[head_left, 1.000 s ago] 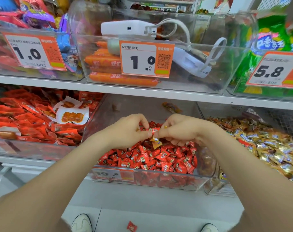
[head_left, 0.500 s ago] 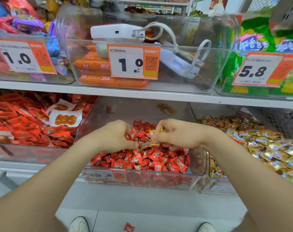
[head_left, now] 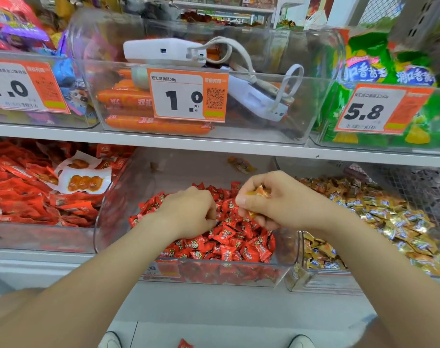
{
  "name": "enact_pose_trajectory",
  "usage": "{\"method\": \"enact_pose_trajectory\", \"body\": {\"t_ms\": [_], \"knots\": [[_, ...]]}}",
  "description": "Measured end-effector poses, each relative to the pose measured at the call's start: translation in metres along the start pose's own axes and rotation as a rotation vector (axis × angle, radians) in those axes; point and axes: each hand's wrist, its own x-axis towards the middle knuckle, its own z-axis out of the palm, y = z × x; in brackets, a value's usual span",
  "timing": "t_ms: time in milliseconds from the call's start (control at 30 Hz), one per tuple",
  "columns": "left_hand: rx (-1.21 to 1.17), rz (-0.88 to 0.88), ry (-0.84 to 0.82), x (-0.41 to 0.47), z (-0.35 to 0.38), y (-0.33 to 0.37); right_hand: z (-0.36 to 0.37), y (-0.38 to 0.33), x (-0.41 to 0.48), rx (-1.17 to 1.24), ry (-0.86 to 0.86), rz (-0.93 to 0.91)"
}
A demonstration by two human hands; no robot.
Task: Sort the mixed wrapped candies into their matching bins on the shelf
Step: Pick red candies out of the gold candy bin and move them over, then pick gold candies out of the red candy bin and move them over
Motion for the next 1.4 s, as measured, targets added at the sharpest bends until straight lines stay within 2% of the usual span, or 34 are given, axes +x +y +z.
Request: {"method": "enact_pose_trajectory", "body": {"t_ms": [100, 200, 267, 367, 400, 433, 500, 533, 567, 633, 700, 733, 867, 1000, 1100, 1167, 1267, 1400], "knots": [[-0.016, -0.039, 0.007, 0.003, 0.001, 0.003, -0.016, 0.0, -0.015, 0.172, -0.021, 0.032], [-0.136, -0.061, 0.11, 0.001, -0.001, 0.006, -0.033, 0.008, -0.027, 0.314, 0.078, 0.122], [-0.326, -0.039, 0.119, -0.005, -0.007, 0.02, -0.047, 0.016, -0.035, 0.48, 0.194, 0.143], [-0.698, -0.004, -0.01, -0.027, -0.013, 0.053, -0.068, 0.031, -0.047, 0.722, 0.41, 0.137], [-0.79, 0.009, -0.054, -0.037, -0.015, 0.066, -0.076, 0.042, -0.049, 0.688, 0.498, 0.13], [-0.847, 0.033, -0.079, -0.046, -0.017, 0.079, -0.083, 0.055, -0.051, 0.52, 0.611, 0.13], [-0.884, 0.109, -0.058, -0.056, -0.019, 0.105, -0.097, 0.087, -0.054, -0.012, 0.792, 0.104], [-0.866, 0.159, -0.017, -0.056, -0.02, 0.119, -0.103, 0.1, -0.056, -0.235, 0.798, 0.071], [-0.822, 0.21, 0.029, -0.055, -0.021, 0.134, -0.108, 0.112, -0.058, -0.386, 0.731, 0.05], [-0.666, 0.313, 0.117, -0.049, -0.022, 0.164, -0.116, 0.136, -0.06, -0.628, 0.495, 0.053], [-0.506, 0.386, 0.17, -0.031, -0.018, 0.193, -0.117, 0.155, -0.063, -0.757, 0.308, 0.105], [-0.443, 0.387, 0.18, -0.019, -0.013, 0.206, -0.118, 0.164, -0.065, -0.774, 0.285, 0.106], [-0.223, 0.298, 0.24, 0.037, 0.011, 0.237, -0.133, 0.178, -0.068, -0.677, 0.445, 0.025], [-0.035, 0.245, 0.124, 0.074, 0.027, 0.239, -0.141, 0.172, -0.078, -0.541, 0.582, -0.069], [0.142, 0.254, 0.201, 0.079, 0.024, 0.233, -0.145, 0.161, -0.085, -0.504, 0.688, -0.092], [0.261, 0.246, 0.282, 0.078, 0.016, 0.226, -0.143, 0.152, -0.088, -0.474, 0.653, -0.066], [0.302, 0.235, 0.337, 0.071, 0.005, 0.214, -0.125, 0.138, -0.085, -0.485, 0.437, 0.0], [0.058, 0.331, 0.378, 0.052, -0.003, 0.194, -0.111, 0.138, -0.069, -0.66, 0.392, 0.037]]}}
